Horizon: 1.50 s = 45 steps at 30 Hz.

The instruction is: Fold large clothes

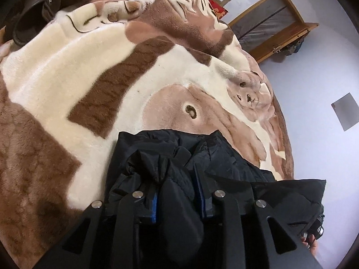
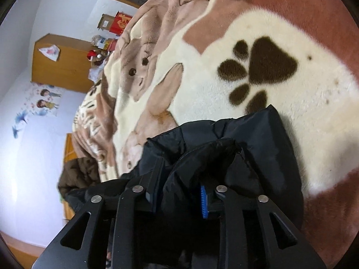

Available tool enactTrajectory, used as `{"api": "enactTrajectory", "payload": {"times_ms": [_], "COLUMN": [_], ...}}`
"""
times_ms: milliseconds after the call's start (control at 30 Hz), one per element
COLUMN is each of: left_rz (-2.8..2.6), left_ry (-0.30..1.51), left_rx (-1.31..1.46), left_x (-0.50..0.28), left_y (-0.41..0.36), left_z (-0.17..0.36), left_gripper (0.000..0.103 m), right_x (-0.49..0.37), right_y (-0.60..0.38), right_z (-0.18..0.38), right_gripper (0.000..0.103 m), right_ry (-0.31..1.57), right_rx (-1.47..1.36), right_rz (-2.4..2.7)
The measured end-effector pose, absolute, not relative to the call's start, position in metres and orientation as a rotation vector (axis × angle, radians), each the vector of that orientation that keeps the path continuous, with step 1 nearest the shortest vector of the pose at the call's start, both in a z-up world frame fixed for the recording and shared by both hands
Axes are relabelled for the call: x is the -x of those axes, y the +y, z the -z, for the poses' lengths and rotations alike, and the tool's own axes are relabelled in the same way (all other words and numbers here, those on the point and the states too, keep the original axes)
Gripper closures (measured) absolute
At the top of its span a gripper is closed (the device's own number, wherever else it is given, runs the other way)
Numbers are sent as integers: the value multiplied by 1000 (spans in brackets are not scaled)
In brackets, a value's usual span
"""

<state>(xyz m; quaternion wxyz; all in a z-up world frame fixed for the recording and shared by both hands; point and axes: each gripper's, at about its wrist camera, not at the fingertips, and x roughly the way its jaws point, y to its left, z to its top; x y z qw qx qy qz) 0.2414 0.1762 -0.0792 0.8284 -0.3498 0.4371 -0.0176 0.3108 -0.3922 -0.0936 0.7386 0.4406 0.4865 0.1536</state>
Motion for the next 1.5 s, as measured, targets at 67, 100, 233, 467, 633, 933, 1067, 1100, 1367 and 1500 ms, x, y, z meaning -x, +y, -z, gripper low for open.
{"api": "enactTrajectory", "payload": {"times_ms": [67,100,233,467,633,933,1067,1100,1367,1500], "left_rz": [62,75,104,63,-3,118,199,215,146,121], "left_ry": [920,902,805,681,672,796,840,851,890,798], "left_rx": [784,808,871,827,788,514,406,376,258,149], "left_x": [-239,-238,-230,-219,-214,-218,-225,-228,-261,-270], "left_y": [181,183,192,201,213,143,97,86,64,63], "left_z": [73,68,39,6,-3,15,26,30,48,25], "left_gripper": [64,57,39,28,26,26,26,26,26,26], "right_x": [-306,-303,-285,-272,-279,-255,-253,-257,-286,-282], "right_y": [-399,-402,-404,-380,-390,-377,-327,-315,-303,-288], "right_z": [77,69,30,9,23,7,24,35,61,41], "right_gripper": [48,40,37,37,36,36,36,36,36,36], "right_ry": [1013,981,868,801,831,720,803,833,890,822], "right_rx": [-1027,-1045,-992,-704,-786,-589,-329,-277,-109,-80], "right_rz": [-384,-394,-403,-343,-352,-328,-376,-371,-216,-264]}}
